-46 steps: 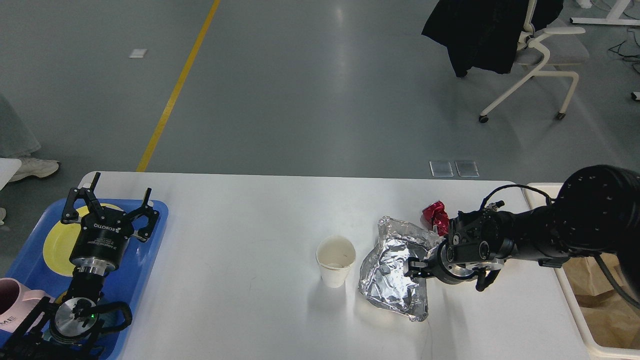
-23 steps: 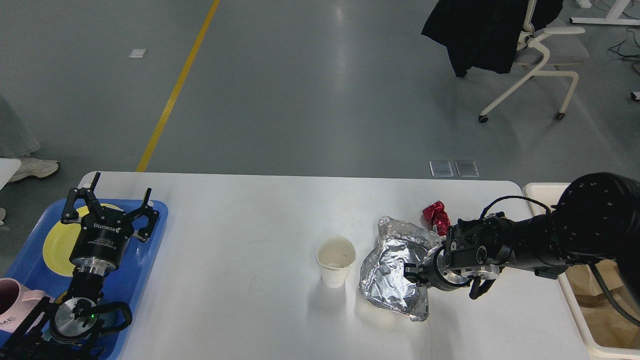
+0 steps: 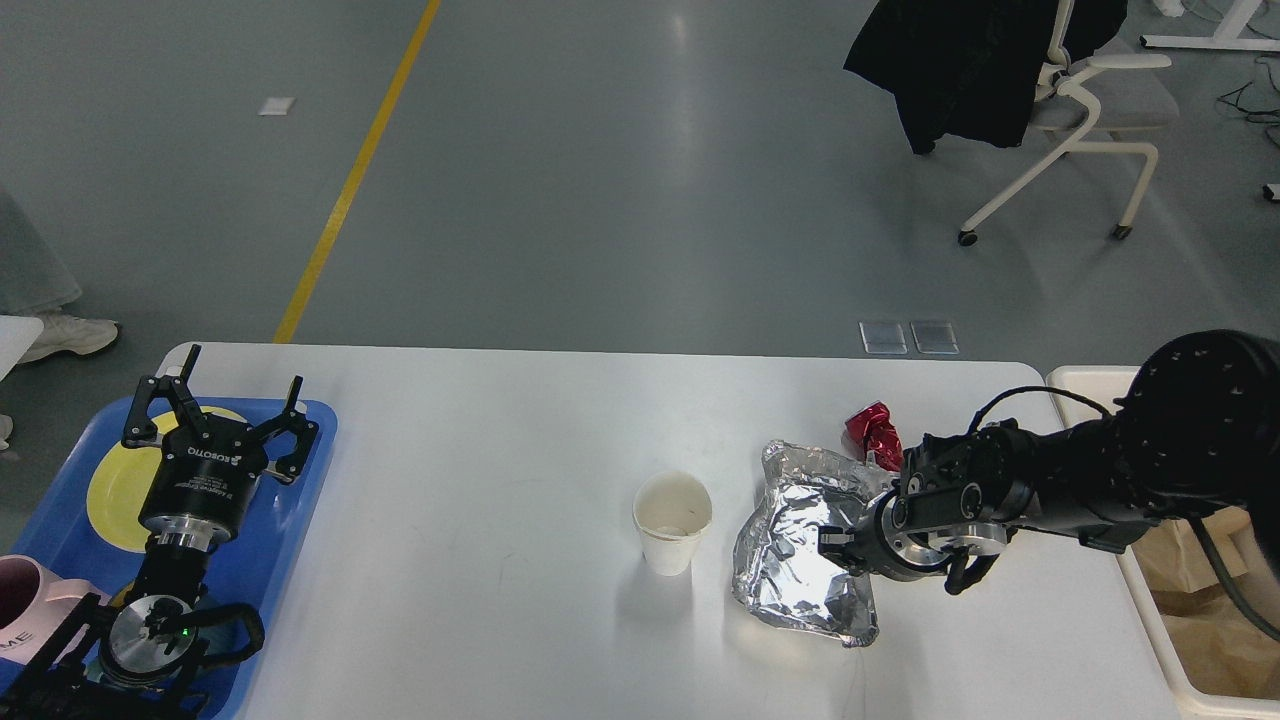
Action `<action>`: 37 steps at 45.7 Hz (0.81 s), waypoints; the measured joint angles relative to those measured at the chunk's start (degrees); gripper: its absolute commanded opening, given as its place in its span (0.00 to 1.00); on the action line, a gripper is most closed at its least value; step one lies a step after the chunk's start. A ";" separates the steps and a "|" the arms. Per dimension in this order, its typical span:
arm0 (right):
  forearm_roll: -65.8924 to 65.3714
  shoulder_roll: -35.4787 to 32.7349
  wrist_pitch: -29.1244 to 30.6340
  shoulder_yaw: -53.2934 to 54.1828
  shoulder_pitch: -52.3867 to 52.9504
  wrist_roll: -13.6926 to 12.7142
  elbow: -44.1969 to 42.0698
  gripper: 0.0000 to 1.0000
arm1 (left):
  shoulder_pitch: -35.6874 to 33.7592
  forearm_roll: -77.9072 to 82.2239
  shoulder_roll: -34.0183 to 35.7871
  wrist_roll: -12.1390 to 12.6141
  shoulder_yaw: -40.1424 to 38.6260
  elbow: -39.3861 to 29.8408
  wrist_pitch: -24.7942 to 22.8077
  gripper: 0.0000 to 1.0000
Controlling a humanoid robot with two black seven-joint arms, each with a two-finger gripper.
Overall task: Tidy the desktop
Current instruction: 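Carry the silver foil wrapper into the white bin and release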
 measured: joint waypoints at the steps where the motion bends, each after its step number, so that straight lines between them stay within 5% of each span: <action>1: 0.00 -0.90 0.48 -0.29 1.47 -0.33 1.67 0.00 | 0.00 0.00 0.00 0.00 0.00 0.00 0.00 0.96; 12: -0.04 -8.54 6.58 -9.77 27.92 -0.58 25.06 0.00 | 0.00 0.00 0.01 0.06 0.00 0.00 0.00 0.96; 19: 0.07 -12.81 16.24 -17.09 46.80 0.26 32.96 0.00 | -0.01 -0.01 0.02 0.06 0.00 0.00 0.00 0.96; 30: -0.21 -9.96 28.41 -32.80 61.56 13.57 34.44 0.00 | 0.00 0.00 0.03 0.00 0.00 0.00 0.00 0.96; 37: -2.63 -11.51 27.82 -36.88 61.15 14.91 33.47 0.00 | 0.00 0.00 0.03 0.00 0.00 0.00 0.00 0.96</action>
